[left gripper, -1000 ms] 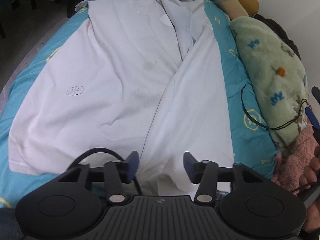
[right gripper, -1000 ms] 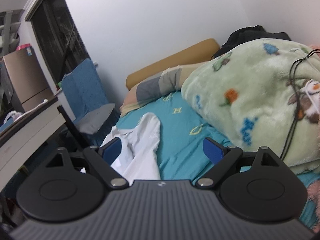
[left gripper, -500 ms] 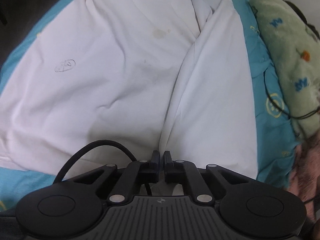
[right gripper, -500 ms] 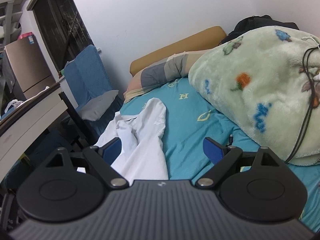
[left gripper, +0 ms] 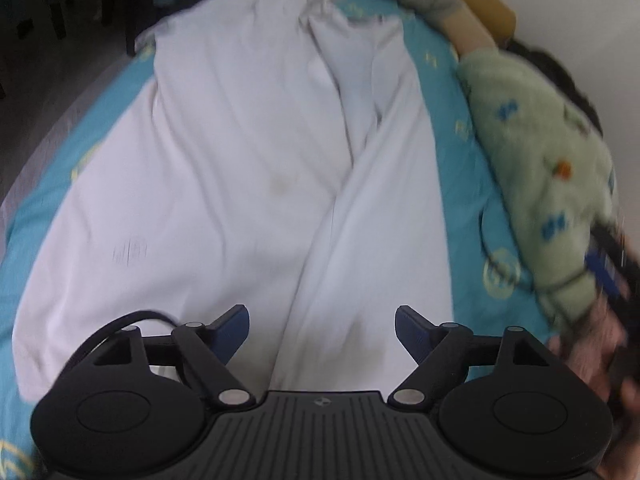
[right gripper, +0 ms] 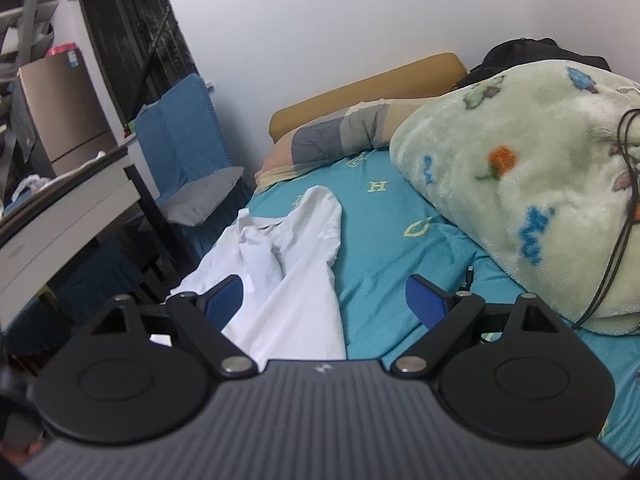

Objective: Fold clothes

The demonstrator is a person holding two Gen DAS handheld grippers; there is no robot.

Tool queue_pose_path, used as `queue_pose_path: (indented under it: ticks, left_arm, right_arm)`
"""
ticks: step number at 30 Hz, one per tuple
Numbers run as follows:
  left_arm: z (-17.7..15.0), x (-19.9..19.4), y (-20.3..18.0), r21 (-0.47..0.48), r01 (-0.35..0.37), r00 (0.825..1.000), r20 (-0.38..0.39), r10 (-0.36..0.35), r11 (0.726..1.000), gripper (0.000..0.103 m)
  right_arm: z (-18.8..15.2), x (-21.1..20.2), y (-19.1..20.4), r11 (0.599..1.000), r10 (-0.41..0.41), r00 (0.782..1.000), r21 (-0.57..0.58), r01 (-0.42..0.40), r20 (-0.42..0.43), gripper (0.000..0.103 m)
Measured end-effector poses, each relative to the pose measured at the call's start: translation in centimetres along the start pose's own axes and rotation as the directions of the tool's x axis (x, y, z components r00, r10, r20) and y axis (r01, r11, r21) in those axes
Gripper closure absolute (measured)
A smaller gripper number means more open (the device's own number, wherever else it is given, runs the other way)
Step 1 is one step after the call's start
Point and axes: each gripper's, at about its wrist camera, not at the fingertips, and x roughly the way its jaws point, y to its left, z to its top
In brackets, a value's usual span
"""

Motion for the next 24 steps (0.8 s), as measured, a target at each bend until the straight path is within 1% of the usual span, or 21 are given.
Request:
queue_pose_path:
  ticks: [3,6,8,11,12,14,15,17,18,19,20,21,22,23,24]
  left_arm:
    - [4.4,2.2,-0.4,-0.03,0.021,0.996,0.09,-0.018,0.999,0.02]
    - [9.2,6.9,-1.7,-0.055,0.043,0.988,0.15,-0.034,0.998,0.02]
    - [11.8,10.0,-2.1,-0.07,0.033,0.983,0.183,-0.02,0.997,0.019]
    - [15.1,14.5,-2.2,-0.13,0.003,0.976,0.216,0.026,0.991,0.019]
    - [16.2,16.0,-2.1,-0.138,0.001,0.975,0.219,0.03,0.99,0.019]
    - [18.2,18.5,-2.5,-0.126,-0.022,0.973,0.224,0.05,0.992,0.019]
    - [19.1,19.7,-3.0,-0.108,-0.052,0.971,0.228,0.076,0.993,0.019]
    - [20.3,21.4,-3.7,-0.077,-0.124,0.958,0.25,0.139,0.989,0.02]
    - [20.8,21.9,-4.2,-0.061,-0.163,0.949,0.265,0.173,0.985,0.027]
    - [21.2,22.2,-4.7,-0.041,-0.208,0.936,0.281,0.211,0.977,0.038]
    - [21.8,22.1,-5.2,-0.009,-0.236,0.928,0.293,0.228,0.972,0.073]
    - [22.3,22.0,-5.6,0.022,-0.264,0.92,0.306,0.245,0.964,0.096]
    - [22.8,21.8,-6.1,0.052,-0.287,0.912,0.32,0.256,0.957,0.1]
    - [23.6,21.1,-6.3,0.069,-0.278,0.91,0.339,0.239,0.958,0.1]
    - [24.3,20.4,-6.5,0.073,-0.298,0.895,0.369,0.251,0.952,0.1]
  right_arm:
    - [0.2,0.2,-0.8,0.999,-0.003,1.0,0.045,0.003,0.005,0.013]
    - [0.2,1.1,-1.5,0.997,-0.019,1.0,0.08,0.02,-0.008,0.013]
    - [0.2,2.0,-1.9,0.995,-0.026,0.999,0.094,0.028,-0.022,0.013]
    - [0.1,3.5,-2.1,0.994,-0.029,0.999,0.107,0.033,-0.04,0.013]
    - [0.1,4.1,-2.1,0.994,-0.031,0.999,0.107,0.035,-0.045,0.013]
    - [0.2,5.7,-2.2,0.994,-0.034,0.998,0.103,0.04,-0.058,0.013]
    - [0.2,6.5,-2.3,0.994,-0.035,0.997,0.103,0.041,-0.064,0.013]
    - [0.1,7.9,-2.6,0.992,-0.037,0.996,0.115,0.046,-0.079,0.013]
    - [0.0,8.5,-2.8,0.991,-0.04,0.995,0.122,0.051,-0.088,0.013]
    - [-0.1,9.2,-3.0,0.99,-0.043,0.994,0.128,0.055,-0.098,0.013]
    - [-0.3,9.6,-3.2,0.989,-0.046,0.993,0.138,0.061,-0.105,0.013]
    - [-0.4,10.0,-3.4,0.987,-0.05,0.992,0.149,0.066,-0.113,0.013]
    - [-0.6,10.4,-3.6,0.985,-0.053,0.991,0.159,0.072,-0.12,0.013]
    - [-0.6,10.6,-3.6,0.984,-0.054,0.991,0.162,0.073,-0.121,0.013]
    - [-0.7,10.8,-3.6,0.984,-0.056,0.992,0.159,0.074,-0.117,0.013]
